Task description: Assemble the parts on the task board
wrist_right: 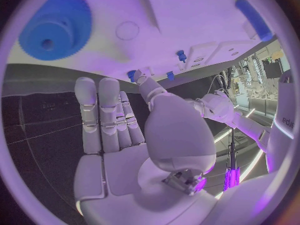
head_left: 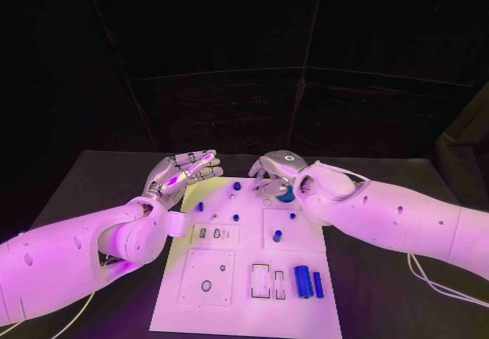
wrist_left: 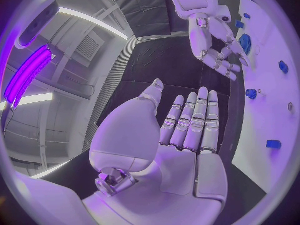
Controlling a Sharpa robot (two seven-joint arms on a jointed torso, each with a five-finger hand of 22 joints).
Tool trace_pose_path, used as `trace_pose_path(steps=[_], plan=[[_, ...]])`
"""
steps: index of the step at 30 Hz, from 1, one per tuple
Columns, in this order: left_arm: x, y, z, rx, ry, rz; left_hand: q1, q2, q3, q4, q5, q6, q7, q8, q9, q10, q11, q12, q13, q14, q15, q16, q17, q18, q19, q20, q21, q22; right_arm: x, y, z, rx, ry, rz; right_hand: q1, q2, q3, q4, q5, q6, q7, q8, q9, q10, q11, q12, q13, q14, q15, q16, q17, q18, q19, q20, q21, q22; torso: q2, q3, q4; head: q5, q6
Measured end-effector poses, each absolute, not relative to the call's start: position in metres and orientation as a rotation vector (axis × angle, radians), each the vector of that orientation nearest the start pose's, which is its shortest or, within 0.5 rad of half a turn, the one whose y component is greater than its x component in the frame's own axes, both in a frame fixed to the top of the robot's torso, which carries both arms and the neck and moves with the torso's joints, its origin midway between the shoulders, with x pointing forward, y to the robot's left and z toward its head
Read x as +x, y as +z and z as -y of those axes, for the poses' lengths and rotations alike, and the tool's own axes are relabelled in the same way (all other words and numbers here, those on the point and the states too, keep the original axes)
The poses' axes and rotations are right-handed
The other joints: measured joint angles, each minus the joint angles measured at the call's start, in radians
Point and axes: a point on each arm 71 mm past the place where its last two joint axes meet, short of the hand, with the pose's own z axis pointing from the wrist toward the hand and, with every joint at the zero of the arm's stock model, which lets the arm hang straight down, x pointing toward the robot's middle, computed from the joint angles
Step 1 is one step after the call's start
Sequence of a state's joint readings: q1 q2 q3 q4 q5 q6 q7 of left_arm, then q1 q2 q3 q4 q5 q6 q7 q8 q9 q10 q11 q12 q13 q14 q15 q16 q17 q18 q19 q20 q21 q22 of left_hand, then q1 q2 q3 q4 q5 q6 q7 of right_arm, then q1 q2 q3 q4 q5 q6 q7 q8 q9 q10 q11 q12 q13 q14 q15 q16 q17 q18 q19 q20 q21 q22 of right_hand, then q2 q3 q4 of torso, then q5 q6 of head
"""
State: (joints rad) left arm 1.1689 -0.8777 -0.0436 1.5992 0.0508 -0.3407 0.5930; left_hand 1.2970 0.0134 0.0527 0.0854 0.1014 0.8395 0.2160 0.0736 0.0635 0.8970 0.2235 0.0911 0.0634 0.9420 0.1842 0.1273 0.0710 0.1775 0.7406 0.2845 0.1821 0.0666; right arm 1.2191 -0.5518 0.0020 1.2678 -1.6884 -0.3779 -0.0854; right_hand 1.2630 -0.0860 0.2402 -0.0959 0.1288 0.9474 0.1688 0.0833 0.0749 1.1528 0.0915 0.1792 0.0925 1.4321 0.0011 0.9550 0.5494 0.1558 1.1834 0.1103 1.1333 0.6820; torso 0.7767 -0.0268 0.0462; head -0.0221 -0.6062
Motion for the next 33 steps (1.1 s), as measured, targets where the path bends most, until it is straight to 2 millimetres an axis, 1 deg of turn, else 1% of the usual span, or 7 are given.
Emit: trace_pose_path(steps=[3, 6, 12, 16, 18, 20, 33], plan=[[0.470, -0.176, -0.210, -1.091, -1.653, -1.244, 0.000, 0.000, 0.000, 0.000, 0.000, 0.000, 0.000, 0.000, 0.000, 0.000, 0.000, 0.000, 0.000, 0.000, 0.000, 0.000, 0.000, 0.000, -0.003, 0.003, 0.000, 0.000, 0.527, -0.159, 0.142, -0.292, 0.608, -1.462, -0.005, 0.004, -0.009, 0.017, 0.006, 0.024, -0.016, 0.003, 0.001, 0.122, -0.026, 0.065, 0.033, 0.026, -0.019, 0.069, 0.094, 0.000, 0.050, -0.015, 0.054, 0.093, -0.002, 0.0018, -0.0048, 0.001, 0.000], [0.470, -0.177, -0.211, -1.091, -1.652, -1.244, 0.000, 0.000, 0.000, 0.000, 0.000, 0.000, 0.000, 0.000, 0.000, 0.000, 0.000, 0.000, 0.000, 0.000, 0.000, 0.000, 0.000, 0.000, -0.003, 0.003, 0.000, 0.000, 0.524, -0.155, 0.161, -0.217, 0.617, -1.493, -0.055, -0.019, -0.043, 0.064, 0.050, 0.018, -0.031, -0.003, -0.003, 0.204, -0.045, 0.131, 0.084, 0.035, -0.028, 0.138, 0.187, -0.009, 0.083, -0.035, 0.094, 0.156, -0.004, 0.0037, -0.0098, 0.002, 0.001], [0.471, -0.177, -0.213, -1.093, -1.649, -1.244, 0.000, 0.000, 0.000, 0.000, 0.000, 0.000, 0.000, 0.000, 0.000, 0.000, 0.000, 0.000, 0.000, 0.000, 0.000, 0.000, 0.000, 0.000, -0.003, 0.003, 0.000, 0.000, 0.524, -0.158, 0.191, -0.090, 0.601, -1.587, -0.030, -0.036, -0.126, 0.147, 0.078, -0.002, -0.039, -0.010, -0.006, 0.176, -0.047, 0.325, 0.304, 0.036, -0.041, 0.290, 0.397, -0.032, 0.130, -0.040, 0.171, 0.274, -0.007, 0.0068, -0.0165, 0.004, 0.004], [0.471, -0.177, -0.212, -1.093, -1.649, -1.245, 0.000, 0.000, 0.000, 0.000, 0.000, 0.000, 0.000, 0.000, 0.000, 0.000, 0.000, 0.000, 0.000, 0.000, 0.000, 0.000, 0.000, 0.000, -0.003, 0.003, 0.000, 0.000, 0.524, -0.161, 0.195, -0.063, 0.584, -1.635, 0.007, -0.035, -0.158, 0.190, 0.078, -0.010, -0.032, -0.005, -0.006, 0.147, -0.047, 0.501, 0.508, 0.035, -0.043, 0.353, 0.497, -0.032, 0.141, -0.039, 0.203, 0.328, -0.007, 0.0067, -0.0164, 0.001, 0.004], [0.471, -0.177, -0.212, -1.093, -1.650, -1.247, 0.000, 0.000, 0.000, 0.000, 0.000, 0.000, 0.000, 0.000, 0.000, 0.000, 0.000, 0.000, 0.000, 0.000, 0.000, 0.000, 0.000, 0.000, -0.003, 0.003, 0.000, 0.000, 0.525, -0.163, 0.196, -0.059, 0.571, -1.657, 0.029, -0.042, -0.172, 0.212, 0.078, -0.014, -0.031, -0.005, -0.006, 0.144, -0.043, 0.602, 0.625, 0.035, -0.043, 0.384, 0.549, -0.048, 0.146, -0.034, 0.219, 0.354, -0.007, 0.0066, -0.0162, 0.000, 0.004], [0.471, -0.177, -0.212, -1.093, -1.652, -1.248, 0.000, 0.000, 0.000, 0.000, 0.000, 0.000, 0.000, 0.000, 0.000, 0.000, 0.000, 0.000, 0.000, 0.000, 0.000, 0.000, 0.000, 0.000, -0.003, 0.003, 0.000, 0.000, 0.526, -0.165, 0.196, -0.056, 0.554, -1.684, 0.036, -0.046, -0.182, 0.222, 0.078, -0.019, -0.028, 0.001, -0.006, 0.144, -0.043, 0.656, 0.689, 0.034, -0.042, 0.399, 0.578, -0.048, 0.146, -0.034, 0.228, 0.370, -0.006, 0.0064, -0.0158, -0.002, 0.005], [0.472, -0.179, -0.211, -1.095, -1.656, -1.256, 0.001, 0.008, 0.006, -0.006, 0.000, 0.000, 0.000, 0.000, 0.000, 0.000, 0.000, 0.000, 0.000, 0.000, 0.000, 0.000, 0.000, 0.000, -0.003, 0.003, 0.000, 0.000, 0.528, -0.171, 0.184, -0.096, 0.499, -1.741, 0.067, -0.038, -0.187, 0.246, 0.078, -0.019, -0.028, 0.006, -0.006, 0.162, -0.043, 0.771, 0.825, 0.035, -0.035, 0.431, 0.641, -0.047, 0.160, -0.034, 0.249, 0.413, -0.005, 0.0048, -0.0161, -0.005, 0.000]])
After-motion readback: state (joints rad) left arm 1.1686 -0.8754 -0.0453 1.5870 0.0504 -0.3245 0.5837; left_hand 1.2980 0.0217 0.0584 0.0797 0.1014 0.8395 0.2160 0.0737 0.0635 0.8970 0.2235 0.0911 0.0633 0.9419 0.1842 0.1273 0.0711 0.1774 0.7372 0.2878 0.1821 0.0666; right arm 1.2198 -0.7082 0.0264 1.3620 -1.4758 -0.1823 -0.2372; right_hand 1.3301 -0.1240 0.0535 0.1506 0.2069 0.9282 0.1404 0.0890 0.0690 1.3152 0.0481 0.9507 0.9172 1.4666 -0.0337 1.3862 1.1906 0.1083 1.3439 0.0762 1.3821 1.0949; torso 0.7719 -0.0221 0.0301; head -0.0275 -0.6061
